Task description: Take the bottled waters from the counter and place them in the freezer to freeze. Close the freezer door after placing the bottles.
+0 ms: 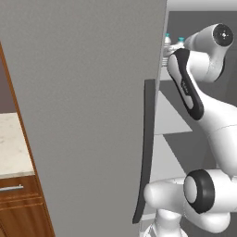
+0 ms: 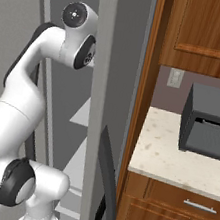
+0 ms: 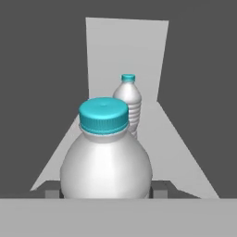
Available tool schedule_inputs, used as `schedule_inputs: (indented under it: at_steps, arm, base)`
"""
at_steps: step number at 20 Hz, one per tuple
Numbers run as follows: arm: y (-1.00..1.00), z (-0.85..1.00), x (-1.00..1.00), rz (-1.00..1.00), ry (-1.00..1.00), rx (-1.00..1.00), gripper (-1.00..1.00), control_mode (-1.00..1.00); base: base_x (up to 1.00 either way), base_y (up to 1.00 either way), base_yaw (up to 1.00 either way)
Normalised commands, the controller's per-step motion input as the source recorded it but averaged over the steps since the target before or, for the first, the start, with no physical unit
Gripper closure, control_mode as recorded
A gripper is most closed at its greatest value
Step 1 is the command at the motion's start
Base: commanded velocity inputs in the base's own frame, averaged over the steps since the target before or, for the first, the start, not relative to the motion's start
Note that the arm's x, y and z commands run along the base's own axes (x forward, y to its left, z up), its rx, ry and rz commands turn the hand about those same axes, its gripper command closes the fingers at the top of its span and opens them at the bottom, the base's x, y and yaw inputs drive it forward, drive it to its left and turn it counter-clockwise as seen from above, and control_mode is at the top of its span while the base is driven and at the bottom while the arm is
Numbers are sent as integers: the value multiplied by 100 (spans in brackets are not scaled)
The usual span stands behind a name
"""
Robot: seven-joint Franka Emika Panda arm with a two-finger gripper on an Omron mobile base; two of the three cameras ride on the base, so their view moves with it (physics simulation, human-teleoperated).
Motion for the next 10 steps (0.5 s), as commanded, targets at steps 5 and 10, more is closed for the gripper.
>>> schedule_inputs:
  at_steps: [5,10]
  arm:
    - [-11,-14,20,0,0,0,100,-100]
    - [-10,-8,18,0,0,0,100,-100]
  base:
    - [0,0,0]
    - [0,0,0]
